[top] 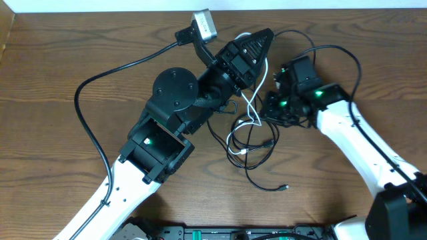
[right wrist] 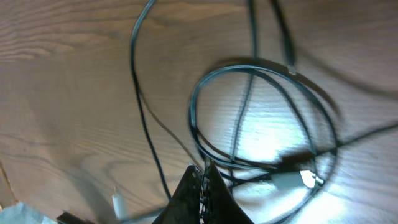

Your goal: Untangle cables

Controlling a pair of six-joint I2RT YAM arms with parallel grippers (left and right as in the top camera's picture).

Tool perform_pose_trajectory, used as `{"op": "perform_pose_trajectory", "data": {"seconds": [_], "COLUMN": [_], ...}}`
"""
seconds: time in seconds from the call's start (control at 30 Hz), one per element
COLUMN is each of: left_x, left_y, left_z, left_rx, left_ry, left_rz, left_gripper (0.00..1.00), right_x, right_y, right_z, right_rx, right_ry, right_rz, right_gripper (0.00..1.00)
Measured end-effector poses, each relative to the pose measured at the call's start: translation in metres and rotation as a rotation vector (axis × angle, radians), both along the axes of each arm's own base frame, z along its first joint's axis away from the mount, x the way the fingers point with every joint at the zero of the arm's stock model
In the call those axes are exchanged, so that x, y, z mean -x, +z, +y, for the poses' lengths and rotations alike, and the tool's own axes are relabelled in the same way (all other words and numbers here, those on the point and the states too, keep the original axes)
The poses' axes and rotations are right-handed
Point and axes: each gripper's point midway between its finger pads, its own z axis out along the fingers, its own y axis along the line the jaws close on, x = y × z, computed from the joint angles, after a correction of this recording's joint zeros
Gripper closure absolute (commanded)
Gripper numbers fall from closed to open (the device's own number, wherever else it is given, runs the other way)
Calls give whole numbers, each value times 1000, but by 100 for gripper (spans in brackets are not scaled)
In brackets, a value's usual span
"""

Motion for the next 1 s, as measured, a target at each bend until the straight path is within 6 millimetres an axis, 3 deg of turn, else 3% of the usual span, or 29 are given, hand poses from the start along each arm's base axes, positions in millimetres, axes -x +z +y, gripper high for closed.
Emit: {"op": "perform_pose_trajectory", "data": {"seconds": [0.2, 0.33, 0.63, 0.87, 1.0], "left_x": [0, 0, 0, 0, 0], "left_y": [0, 2, 4, 4, 4], "left_z": [0, 0, 0, 0, 0], "left_rx": [1, 6, 10, 11, 13], "left_ry": [0, 0, 0, 0, -1], "left_rz": [-1, -8, -12, -11, -8], "left_gripper": [92, 92, 93, 93, 93], "right_x": [8, 19, 27, 9, -5], "right_y": [39, 53, 20, -7, -13], "right_z": [-18, -11, 29, 36, 43], "right_rx": [-6, -9, 18, 28, 14], "right_ry": [-18, 15, 105, 85, 79], "right_rz": [-59, -77, -10, 9, -23], "right_gripper": [99, 98, 98, 99, 98]}}
